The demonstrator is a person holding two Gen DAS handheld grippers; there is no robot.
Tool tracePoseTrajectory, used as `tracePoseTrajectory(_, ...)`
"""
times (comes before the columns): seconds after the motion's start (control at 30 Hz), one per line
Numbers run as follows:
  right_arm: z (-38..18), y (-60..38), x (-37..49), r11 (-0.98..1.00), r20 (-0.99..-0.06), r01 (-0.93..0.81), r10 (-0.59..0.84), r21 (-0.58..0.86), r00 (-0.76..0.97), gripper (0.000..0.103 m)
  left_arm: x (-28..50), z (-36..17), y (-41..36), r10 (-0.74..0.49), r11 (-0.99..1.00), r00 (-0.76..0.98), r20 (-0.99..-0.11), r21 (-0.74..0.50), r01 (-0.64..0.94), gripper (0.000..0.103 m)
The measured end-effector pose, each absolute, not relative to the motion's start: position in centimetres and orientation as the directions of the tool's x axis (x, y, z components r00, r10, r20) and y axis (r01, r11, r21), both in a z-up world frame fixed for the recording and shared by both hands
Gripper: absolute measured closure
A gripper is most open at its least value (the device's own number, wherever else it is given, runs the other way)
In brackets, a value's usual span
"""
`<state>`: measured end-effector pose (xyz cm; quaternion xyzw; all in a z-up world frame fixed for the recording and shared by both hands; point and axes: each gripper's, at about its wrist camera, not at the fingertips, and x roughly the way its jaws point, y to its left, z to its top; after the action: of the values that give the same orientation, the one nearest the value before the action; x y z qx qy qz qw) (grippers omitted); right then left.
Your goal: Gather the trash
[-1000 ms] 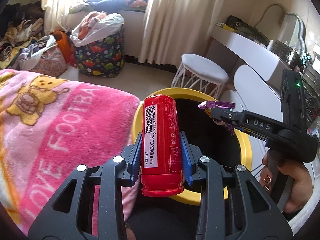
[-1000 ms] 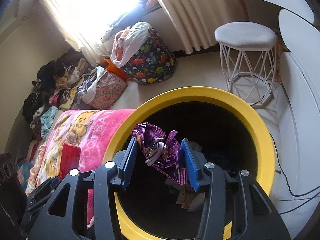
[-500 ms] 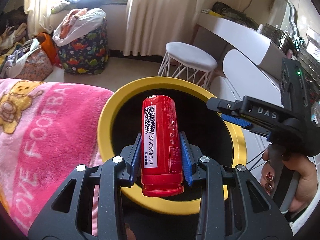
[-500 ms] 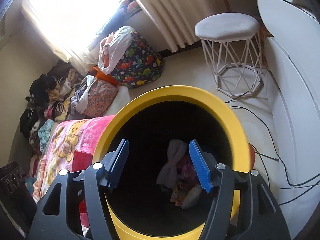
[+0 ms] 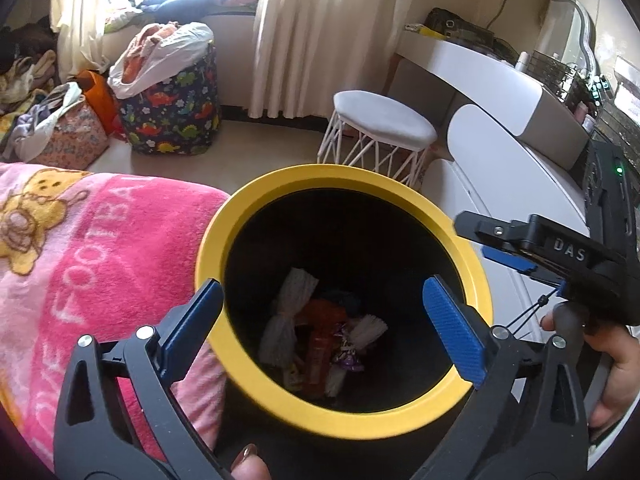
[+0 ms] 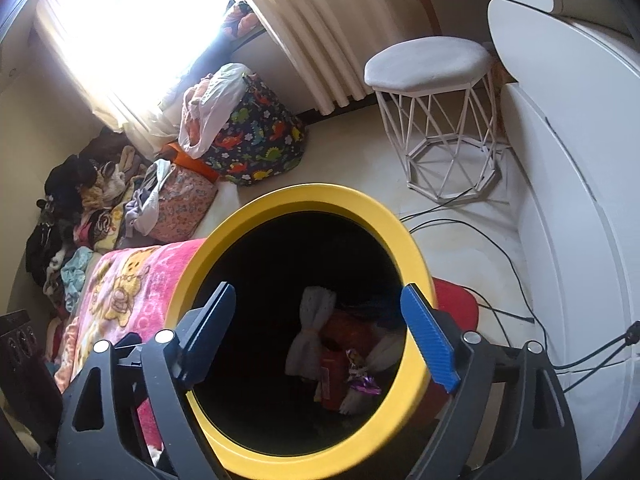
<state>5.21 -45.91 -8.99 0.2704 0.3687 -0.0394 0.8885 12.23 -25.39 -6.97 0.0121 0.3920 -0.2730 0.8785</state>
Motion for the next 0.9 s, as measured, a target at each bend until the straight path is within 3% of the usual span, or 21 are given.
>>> tracePoseTrajectory(0.37,-7.8,-44.5,4.2,0.889,-0.665,0.260,0.065,0.378,0.744,0.008,11.8,-6.1,-22.1,-0.421,0.889,0.590,-0.689,-0.185,0.418,0.011)
tracePoseTrajectory(0.9,-5.9,-40.5,2.3,0.926,-0.604,0.196,0.042,0.322,0.796,0.006,10.7,-4.9,-16.7,-0.339,0.935,0.655,-0.675,-0.167,0.312,0.011)
